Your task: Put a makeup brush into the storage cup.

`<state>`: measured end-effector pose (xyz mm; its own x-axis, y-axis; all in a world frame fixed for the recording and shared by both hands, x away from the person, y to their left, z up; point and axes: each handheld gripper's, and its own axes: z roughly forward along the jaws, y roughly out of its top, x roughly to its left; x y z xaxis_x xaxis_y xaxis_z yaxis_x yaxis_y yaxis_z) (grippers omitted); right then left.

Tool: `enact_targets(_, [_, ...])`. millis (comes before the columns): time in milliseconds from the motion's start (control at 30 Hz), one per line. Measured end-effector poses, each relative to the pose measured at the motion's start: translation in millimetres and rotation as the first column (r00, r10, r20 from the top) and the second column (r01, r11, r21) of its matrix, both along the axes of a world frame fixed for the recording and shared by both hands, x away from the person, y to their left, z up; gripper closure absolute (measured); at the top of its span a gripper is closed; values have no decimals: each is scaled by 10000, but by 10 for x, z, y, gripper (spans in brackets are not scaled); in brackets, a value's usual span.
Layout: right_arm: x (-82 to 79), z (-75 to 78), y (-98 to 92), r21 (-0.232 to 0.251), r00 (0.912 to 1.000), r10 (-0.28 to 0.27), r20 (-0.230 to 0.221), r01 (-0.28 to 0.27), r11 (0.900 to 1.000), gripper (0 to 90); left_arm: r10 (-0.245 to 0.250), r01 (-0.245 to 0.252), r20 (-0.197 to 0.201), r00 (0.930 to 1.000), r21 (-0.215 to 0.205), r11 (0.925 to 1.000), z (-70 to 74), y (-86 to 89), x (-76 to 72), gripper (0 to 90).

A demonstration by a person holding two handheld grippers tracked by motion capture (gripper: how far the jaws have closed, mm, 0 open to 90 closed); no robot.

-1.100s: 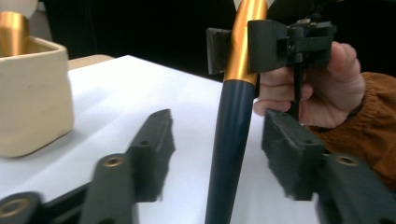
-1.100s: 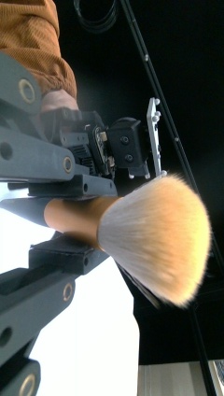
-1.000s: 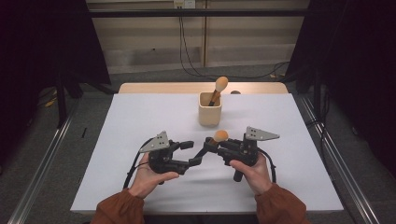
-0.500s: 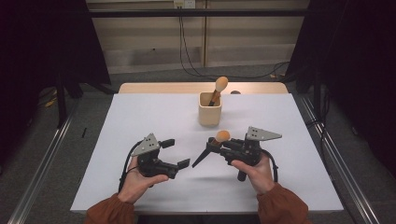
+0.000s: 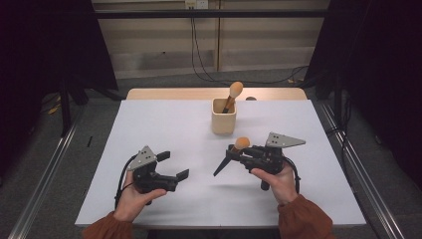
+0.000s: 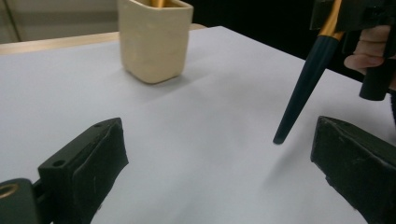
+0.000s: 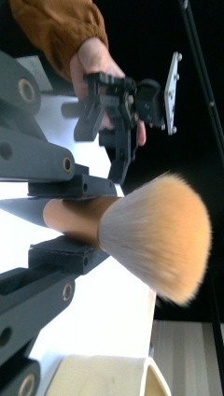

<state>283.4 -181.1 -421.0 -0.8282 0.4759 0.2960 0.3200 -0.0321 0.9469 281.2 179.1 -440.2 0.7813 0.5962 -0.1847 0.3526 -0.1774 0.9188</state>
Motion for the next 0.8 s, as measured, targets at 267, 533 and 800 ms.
enact_targets(267, [44, 60, -118, -150, 9982, -581, 177, 583, 9982, 720, 345, -348, 283, 9990, 114, 9993, -5, 227, -72, 25])
enact_targets(533, [132, 112, -164, -436, 9959, -862, 268, 873, 9952, 720, 708, -709, 407, 9967, 15, 9975, -91, 390, -115, 15])
enact_targets(800, [242, 174, -187, -664, 9942, -1014, 372, 1037, 9924, 720, 1135, -1128, 641, 9915, -154, 9935, -166, 577, -193, 15])
